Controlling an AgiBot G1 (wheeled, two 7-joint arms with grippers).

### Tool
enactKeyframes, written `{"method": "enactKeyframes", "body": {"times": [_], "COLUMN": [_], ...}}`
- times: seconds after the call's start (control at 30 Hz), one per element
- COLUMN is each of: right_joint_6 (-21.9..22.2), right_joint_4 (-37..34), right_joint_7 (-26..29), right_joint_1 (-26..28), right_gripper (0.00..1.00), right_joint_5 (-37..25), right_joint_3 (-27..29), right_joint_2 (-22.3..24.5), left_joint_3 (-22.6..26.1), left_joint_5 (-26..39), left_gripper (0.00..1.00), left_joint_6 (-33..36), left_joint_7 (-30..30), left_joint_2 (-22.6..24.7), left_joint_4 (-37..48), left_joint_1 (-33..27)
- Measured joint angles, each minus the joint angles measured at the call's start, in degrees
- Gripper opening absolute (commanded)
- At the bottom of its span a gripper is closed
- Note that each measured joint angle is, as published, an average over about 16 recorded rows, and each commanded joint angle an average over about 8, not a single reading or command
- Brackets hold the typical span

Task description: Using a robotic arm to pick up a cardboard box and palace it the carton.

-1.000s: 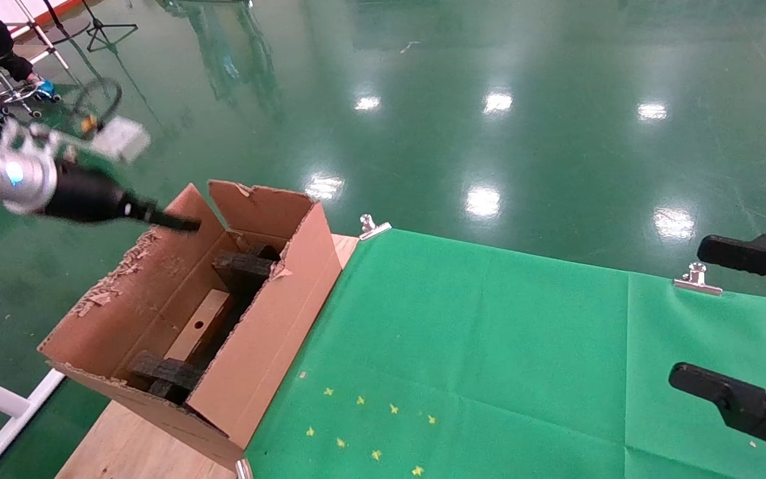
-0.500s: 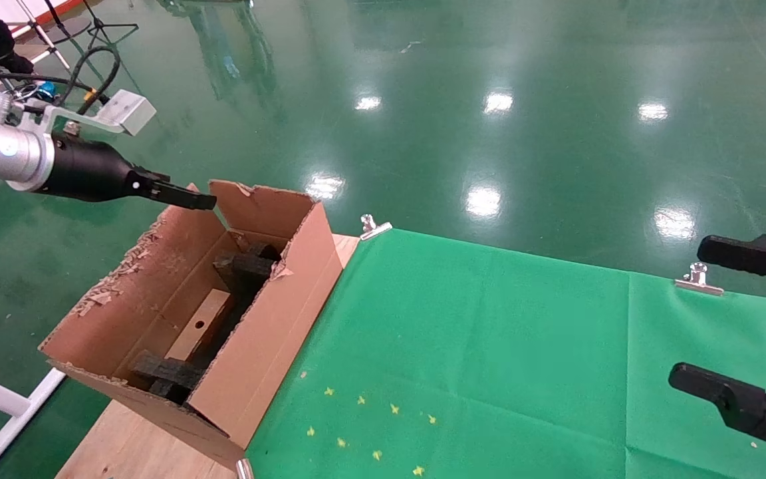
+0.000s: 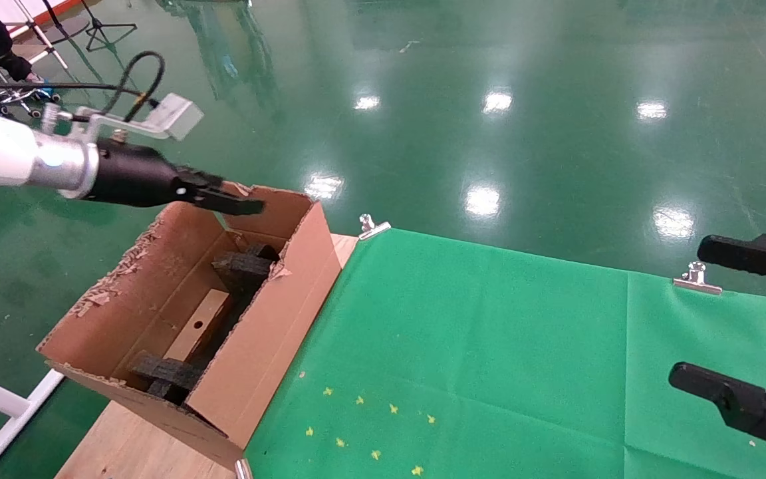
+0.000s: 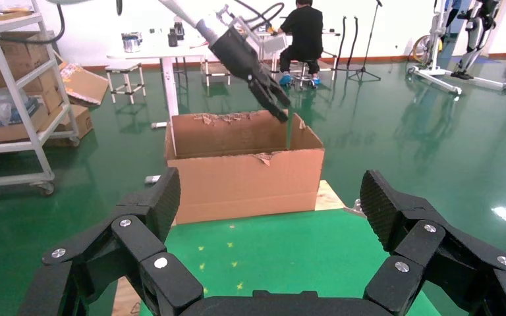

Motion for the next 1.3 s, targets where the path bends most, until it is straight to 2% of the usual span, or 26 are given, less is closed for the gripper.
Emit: {"method": "enactKeyframes", "body": {"times": [0.7,1.3], "right_joint_6": [0.0,0.0], "right_joint_4": [0.0,0.0], "right_joint_7": [0.0,0.0], "right_joint_1": [0.0,0.0], "right_gripper": [1.0,1.0], "right_joint_5": [0.0,0.0], "right_joint_3": [0.0,0.0], "right_joint_2": [0.0,0.0], "left_joint_3": [-20.2,-35.68], "left_joint_5": [-13.51,-23.87], "left_gripper": [1.0,1.0], "left_joint_6": [6.58,11.62], "left_joint_7": [6.49,11.46], "left_joint_2": [-2.98,-5.26], "left_joint_4": [-23.46,-41.45], "left_joint_1": [20.13,35.55]}}
